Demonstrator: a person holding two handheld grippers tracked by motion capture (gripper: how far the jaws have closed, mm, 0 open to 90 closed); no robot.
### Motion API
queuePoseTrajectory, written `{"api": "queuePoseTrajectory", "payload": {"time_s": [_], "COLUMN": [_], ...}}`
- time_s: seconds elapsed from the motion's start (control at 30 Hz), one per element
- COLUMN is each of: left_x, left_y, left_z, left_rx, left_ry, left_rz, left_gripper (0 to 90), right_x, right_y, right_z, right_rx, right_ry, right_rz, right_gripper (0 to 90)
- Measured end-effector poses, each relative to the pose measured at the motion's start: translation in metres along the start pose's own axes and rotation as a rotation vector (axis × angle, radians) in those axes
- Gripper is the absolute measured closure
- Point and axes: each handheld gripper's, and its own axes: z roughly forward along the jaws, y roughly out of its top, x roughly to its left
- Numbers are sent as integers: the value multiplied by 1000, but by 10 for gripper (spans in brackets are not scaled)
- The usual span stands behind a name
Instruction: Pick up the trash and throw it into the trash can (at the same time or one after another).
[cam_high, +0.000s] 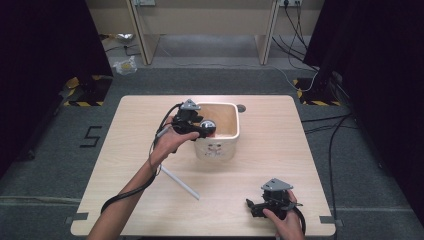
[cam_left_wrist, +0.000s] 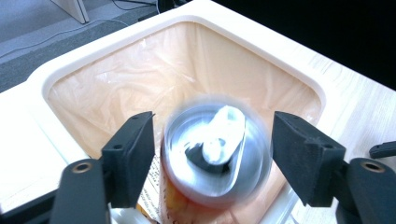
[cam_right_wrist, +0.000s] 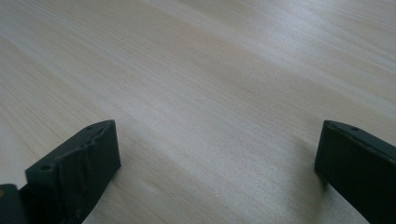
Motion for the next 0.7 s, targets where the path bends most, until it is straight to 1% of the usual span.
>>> {"api": "queuePoseTrajectory", "payload": {"time_s": [0.03, 0.1, 0.13, 0.23, 0.27, 0.4, 0.6, 0.7], "left_x": [0, 0, 0, -1, -1, 0, 4, 7], "left_y": [0, 1, 2, 6, 6, 8, 4, 0], "left_z": [-1, -4, -6, -16, -16, -28, -44, -54], "left_rx": [-5, -19, -30, -52, -52, -69, -85, -93], "left_ry": [1, -3, -2, 1, 1, 7, 22, 19], "left_rz": [-3, -11, -15, -17, -17, -19, -26, -43], "left_gripper": [260, 250, 224, 210, 207, 200, 191, 191], "right_x": [0, 0, 0, 0, 0, 0, 0, 0], "right_y": [0, 0, 0, 0, 0, 0, 0, 0], "right_z": [0, 0, 0, 0, 0, 0, 0, 0], "right_rx": [-1, -1, -1, -3, -3, -2, -2, -2], "right_ry": [0, 0, 0, 1, 1, 0, 1, 1], "right_rz": [1, 0, -1, 0, 0, 1, 2, 1], "right_gripper": [4, 4, 3, 4, 3, 3, 4, 3]}}
